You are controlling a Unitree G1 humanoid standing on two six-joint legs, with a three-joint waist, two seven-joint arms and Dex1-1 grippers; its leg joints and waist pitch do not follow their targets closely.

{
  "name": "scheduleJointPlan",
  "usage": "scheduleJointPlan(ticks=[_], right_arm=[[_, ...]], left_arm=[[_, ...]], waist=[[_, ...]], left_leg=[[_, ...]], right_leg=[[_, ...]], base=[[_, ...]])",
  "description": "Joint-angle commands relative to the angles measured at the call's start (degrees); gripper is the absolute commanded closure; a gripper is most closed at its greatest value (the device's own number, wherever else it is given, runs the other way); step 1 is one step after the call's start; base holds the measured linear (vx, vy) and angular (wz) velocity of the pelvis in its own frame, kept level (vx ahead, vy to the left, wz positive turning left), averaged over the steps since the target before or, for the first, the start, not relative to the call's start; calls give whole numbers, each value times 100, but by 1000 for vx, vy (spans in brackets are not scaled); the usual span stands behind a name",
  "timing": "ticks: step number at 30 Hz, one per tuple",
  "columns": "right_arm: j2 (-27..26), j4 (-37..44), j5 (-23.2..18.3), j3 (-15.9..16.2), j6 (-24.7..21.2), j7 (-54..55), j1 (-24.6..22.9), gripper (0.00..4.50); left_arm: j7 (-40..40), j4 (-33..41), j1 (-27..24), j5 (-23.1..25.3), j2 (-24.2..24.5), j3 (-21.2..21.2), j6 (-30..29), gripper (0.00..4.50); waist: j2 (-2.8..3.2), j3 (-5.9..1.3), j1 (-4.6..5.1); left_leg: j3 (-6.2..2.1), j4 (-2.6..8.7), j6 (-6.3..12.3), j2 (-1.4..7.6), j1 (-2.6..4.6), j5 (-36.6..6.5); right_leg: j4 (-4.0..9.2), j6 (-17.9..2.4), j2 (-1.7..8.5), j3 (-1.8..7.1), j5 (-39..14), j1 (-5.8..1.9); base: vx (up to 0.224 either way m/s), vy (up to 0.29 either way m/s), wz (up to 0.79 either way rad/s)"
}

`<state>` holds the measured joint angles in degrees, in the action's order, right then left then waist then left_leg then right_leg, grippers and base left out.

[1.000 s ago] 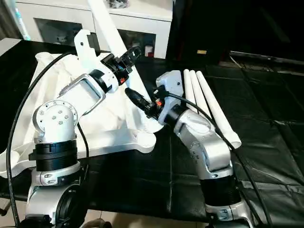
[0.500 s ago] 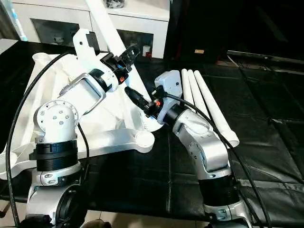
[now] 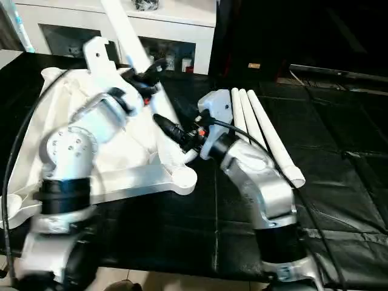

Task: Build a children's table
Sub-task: Pick table leg

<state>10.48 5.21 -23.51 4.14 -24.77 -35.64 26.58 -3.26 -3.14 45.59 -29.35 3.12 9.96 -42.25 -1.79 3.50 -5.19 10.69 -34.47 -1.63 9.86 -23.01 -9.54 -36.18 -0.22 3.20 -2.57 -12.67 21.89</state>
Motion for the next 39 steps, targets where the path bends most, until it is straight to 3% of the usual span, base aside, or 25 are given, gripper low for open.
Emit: scheduleJointPlan(ticks=[1, 2, 3, 6, 9, 13, 19, 21, 26, 32, 39], right_arm=[[221, 230, -448, -306, -629, -180, 39, 71], [273, 257, -549, -340, -800, -219, 56, 70], [509, 272, -810, -406, -1266, -391, 123, 70], [747, 171, -995, -441, -1487, -685, 210, 70], [888, 51, -945, -357, -1467, -891, 260, 70], [1071, -200, -1000, -239, -1520, -1325, 355, 70], [1273, -501, -1218, -96, -1917, -1848, 599, 70], [1354, -602, -1251, -24, -1981, -2104, 660, 70], [1431, -872, -1290, 113, -2045, -2548, 841, 70], [1484, -1000, -1650, 150, -2356, -3121, 964, 70], [1601, -1054, -1437, 450, -2222, -3439, 897, 86]], left_arm=[[-492, 40, 42, 133, 224, -361, 1, 269], [-575, 57, 37, 138, 281, -405, -17, 269], [-874, 148, 32, -46, 415, -409, -198, 269], [-1267, 230, 38, -195, 656, -503, -383, 269], [-1461, 214, 79, -293, 774, -545, -473, 269], [-1923, 241, 215, -670, 873, -469, -712, 269], [-2699, 347, 427, -977, 1086, -669, -1015, 269], [-2903, 404, 480, -1069, 1126, -767, -1084, 269], [-3250, 579, 559, -1294, 1141, -963, -1249, 269], [-3566, 639, 680, -1411, 1120, -1126, -1363, 269], [-3681, 604, 786, -1507, 1035, -1132, -1413, 269]], waist=[[76, -443, -23], [86, -432, -23], [67, -435, -29], [48, -431, -49], [6, -421, -50], [-4, -423, -59], [-55, -423, -66], [-34, -423, -100], [-62, -424, -134], [-82, -417, -149], [-80, -428, -151]], left_leg=[[-181, 364, 33, 341, 216, -542], [-181, 365, 29, 336, 216, -524], [-171, 357, 7, 333, 223, -522], [-152, 355, -55, 334, 210, -571], [-137, 354, -80, 331, 197, -616], [-128, 339, -36, 320, 193, -522], [-121, 329, 61, 322, 191, -405], [-118, 325, 90, 335, 197, -382], [-110, 317, 83, 331, 194, -378], [-102, 316, 98, 334, 192, -414], [-112, 311, 59, 337, 185, -370]], right_leg=[[348, -1058, 467, 262, 419, -273], [350, -1058, 456, 260, 422, -259], [342, -1113, 460, 256, 439, -267], [347, -1201, 485, 256, 312, -259], [362, -1203, 500, 260, 69, -257], [362, -1252, 507, 259, -5, -258], [350, -1311, 501, 252, 9, -256], [342, -1301, 510, 255, 6, -251], [337, -1333, 516, 249, -63, -247], [343, -1340, 516, 249, -111, -249], [336, -1314, 517, 244, -113, -255]], base=[[0, 0, 0], [0, 0, 0], [0, 0, 0], [0, 0, 0], [0, 0, 0], [0, 0, 0], [0, 0, 0], [0, 0, 0], [0, 0, 0], [0, 0, 0], [0, 0, 0]])
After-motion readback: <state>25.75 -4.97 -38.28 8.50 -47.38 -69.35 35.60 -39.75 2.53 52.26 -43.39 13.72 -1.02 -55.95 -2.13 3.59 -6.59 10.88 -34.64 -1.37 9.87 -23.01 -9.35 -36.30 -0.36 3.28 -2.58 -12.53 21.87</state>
